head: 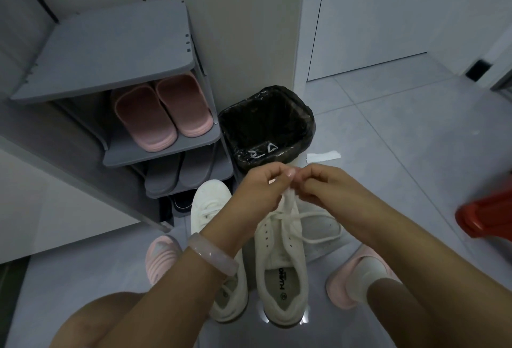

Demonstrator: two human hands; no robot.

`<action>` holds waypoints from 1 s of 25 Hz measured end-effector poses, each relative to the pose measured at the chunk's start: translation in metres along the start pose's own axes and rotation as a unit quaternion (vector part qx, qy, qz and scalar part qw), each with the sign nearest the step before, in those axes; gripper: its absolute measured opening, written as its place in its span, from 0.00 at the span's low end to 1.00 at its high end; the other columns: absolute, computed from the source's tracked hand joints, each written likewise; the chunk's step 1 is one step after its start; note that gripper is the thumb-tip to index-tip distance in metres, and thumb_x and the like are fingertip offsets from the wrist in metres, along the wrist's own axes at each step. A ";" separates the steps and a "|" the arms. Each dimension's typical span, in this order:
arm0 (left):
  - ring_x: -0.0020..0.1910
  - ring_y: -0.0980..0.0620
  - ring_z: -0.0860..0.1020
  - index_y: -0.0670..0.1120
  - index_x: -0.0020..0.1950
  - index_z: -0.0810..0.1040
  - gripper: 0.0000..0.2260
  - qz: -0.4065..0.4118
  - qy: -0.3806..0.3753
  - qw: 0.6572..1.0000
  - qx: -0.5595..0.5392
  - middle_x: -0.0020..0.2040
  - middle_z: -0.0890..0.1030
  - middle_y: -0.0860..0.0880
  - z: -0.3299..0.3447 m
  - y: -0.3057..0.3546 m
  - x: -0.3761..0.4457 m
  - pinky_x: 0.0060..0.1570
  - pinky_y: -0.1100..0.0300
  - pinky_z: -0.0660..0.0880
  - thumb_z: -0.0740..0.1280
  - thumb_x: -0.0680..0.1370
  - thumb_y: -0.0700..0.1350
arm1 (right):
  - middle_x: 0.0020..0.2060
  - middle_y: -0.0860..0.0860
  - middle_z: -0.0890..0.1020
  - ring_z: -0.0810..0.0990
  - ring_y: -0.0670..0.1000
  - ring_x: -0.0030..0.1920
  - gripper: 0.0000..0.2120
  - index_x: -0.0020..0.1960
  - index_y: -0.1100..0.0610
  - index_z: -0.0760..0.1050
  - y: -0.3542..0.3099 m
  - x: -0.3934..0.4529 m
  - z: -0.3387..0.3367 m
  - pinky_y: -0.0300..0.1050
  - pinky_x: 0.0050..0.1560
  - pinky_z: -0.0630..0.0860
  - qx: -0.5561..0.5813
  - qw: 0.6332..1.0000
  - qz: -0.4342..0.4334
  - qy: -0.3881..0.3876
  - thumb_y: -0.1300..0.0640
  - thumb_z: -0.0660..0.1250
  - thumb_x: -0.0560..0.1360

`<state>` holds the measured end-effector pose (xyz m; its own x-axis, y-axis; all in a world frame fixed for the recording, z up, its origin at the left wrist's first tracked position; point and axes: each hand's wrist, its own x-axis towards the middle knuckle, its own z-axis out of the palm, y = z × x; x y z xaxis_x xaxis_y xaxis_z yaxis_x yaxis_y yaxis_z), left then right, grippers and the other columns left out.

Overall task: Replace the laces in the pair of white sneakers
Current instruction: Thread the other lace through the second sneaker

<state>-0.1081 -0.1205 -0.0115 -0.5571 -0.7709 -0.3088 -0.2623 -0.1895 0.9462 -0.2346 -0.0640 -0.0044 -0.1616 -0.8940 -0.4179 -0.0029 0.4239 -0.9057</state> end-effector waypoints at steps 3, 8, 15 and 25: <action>0.25 0.64 0.70 0.44 0.43 0.75 0.09 0.029 0.022 0.996 0.085 0.30 0.73 0.56 0.002 -0.004 0.000 0.29 0.71 0.65 0.58 0.80 0.40 | 0.39 0.51 0.80 0.80 0.49 0.43 0.07 0.41 0.57 0.74 0.001 0.003 0.004 0.40 0.49 0.77 0.126 0.991 0.051 0.001 0.61 0.62 0.77; 0.21 0.64 0.71 0.47 0.43 0.76 0.13 -0.031 0.038 0.997 -0.054 0.30 0.75 0.53 0.001 -0.001 -0.003 0.23 0.72 0.65 0.55 0.81 0.39 | 0.39 0.55 0.81 0.81 0.50 0.39 0.08 0.50 0.61 0.75 0.005 0.005 0.008 0.40 0.42 0.79 0.231 0.969 0.082 -0.013 0.68 0.61 0.75; 0.22 0.65 0.69 0.49 0.56 0.78 0.12 -0.040 0.008 0.999 0.027 0.44 0.80 0.50 -0.006 -0.003 0.001 0.23 0.74 0.63 0.61 0.78 0.37 | 0.35 0.53 0.81 0.80 0.47 0.35 0.08 0.47 0.61 0.75 -0.004 0.010 -0.002 0.39 0.43 0.80 0.320 0.946 0.044 0.025 0.70 0.60 0.75; 0.38 0.58 0.77 0.54 0.37 0.78 0.11 0.092 0.089 0.986 0.110 0.35 0.80 0.55 -0.005 -0.014 0.004 0.44 0.61 0.72 0.62 0.78 0.44 | 0.34 0.49 0.83 0.81 0.43 0.36 0.06 0.47 0.61 0.78 0.003 0.006 0.006 0.34 0.43 0.79 0.166 0.986 -0.006 0.027 0.65 0.63 0.76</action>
<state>-0.1030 -0.1241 -0.0253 -0.4687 -0.8783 -0.0941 -0.3450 0.0839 0.9349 -0.2301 -0.0692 -0.0099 -0.2165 -0.8856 -0.4110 0.3174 0.3343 -0.8874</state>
